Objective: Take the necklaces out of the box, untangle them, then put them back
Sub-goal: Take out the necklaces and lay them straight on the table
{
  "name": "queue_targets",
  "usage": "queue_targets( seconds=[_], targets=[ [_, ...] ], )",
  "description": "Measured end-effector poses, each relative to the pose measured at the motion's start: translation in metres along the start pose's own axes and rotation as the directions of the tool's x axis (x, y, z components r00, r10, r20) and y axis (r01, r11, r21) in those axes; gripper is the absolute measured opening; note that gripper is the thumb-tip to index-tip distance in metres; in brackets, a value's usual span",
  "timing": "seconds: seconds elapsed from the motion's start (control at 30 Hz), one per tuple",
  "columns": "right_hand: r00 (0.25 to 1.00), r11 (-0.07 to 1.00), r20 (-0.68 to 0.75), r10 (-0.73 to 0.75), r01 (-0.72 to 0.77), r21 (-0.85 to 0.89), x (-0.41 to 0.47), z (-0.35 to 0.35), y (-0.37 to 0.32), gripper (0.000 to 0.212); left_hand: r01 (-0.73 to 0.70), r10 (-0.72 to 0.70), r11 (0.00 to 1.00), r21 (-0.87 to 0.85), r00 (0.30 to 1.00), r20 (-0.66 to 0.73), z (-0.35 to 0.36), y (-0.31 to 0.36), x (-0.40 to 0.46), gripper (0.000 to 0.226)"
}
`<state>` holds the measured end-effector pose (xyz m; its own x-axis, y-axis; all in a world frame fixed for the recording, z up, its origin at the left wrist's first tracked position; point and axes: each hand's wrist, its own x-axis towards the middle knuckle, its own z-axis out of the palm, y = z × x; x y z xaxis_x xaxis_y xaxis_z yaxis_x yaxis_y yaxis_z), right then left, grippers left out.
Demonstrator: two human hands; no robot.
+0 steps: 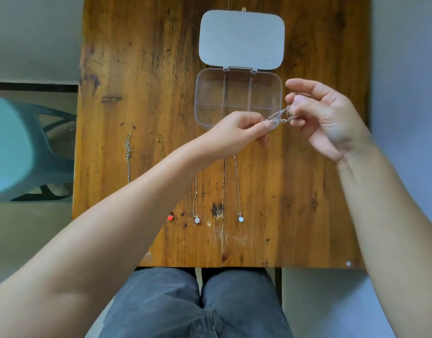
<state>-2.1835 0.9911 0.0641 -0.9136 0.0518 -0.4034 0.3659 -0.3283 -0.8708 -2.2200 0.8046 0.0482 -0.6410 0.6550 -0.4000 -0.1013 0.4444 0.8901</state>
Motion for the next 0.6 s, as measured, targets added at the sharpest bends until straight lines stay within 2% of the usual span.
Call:
queue_targets(
  seconds=[0.13,0.2,0.27,0.37,0.47,0.53,0.6],
  targets=[
    [0.992,0.988,-0.111,0.064,-0.047,0.149,-0.023,-0.032,0.015,0.024,0.056,-0.046,0.973,-0.222,0.998,0.05,-0.002,-0.01,-0.005,0.032],
    [0.981,0.985,-0.155,0.12,-0.098,0.14,-0.037,-0.045,0.027,0.021,0.09,-0.079,0.969,-0.231,0.995,0.057,0.0,-0.014,-0.006,0.033],
    [0.967,0.983,-0.173,0.185,-0.181,0.039,-0.049,-0.052,0.038,0.017,0.107,-0.106,0.98,-0.17,0.994,0.018,0.005,-0.016,-0.006,0.034],
    [0.949,0.925,-0.135,0.284,-0.309,-0.221,-0.067,-0.055,0.051,0.015,0.075,-0.079,0.996,-0.054,0.994,-0.074,0.017,-0.009,-0.002,0.035],
    [0.943,0.849,-0.09,0.319,-0.327,-0.416,-0.082,-0.054,0.055,0.012,0.016,-0.006,0.998,0.066,0.99,-0.141,0.033,-0.001,0.005,0.035],
    [0.949,0.827,-0.11,0.294,-0.31,-0.468,-0.09,-0.054,0.057,0.011,0.015,0.005,0.995,0.101,0.981,-0.196,0.044,0.001,0.01,0.035],
    [0.953,0.843,-0.166,0.255,-0.303,-0.444,-0.097,-0.056,0.063,0.013,0.034,-0.004,0.994,0.107,0.964,-0.265,0.054,0.0,0.014,0.035]
  ],
)
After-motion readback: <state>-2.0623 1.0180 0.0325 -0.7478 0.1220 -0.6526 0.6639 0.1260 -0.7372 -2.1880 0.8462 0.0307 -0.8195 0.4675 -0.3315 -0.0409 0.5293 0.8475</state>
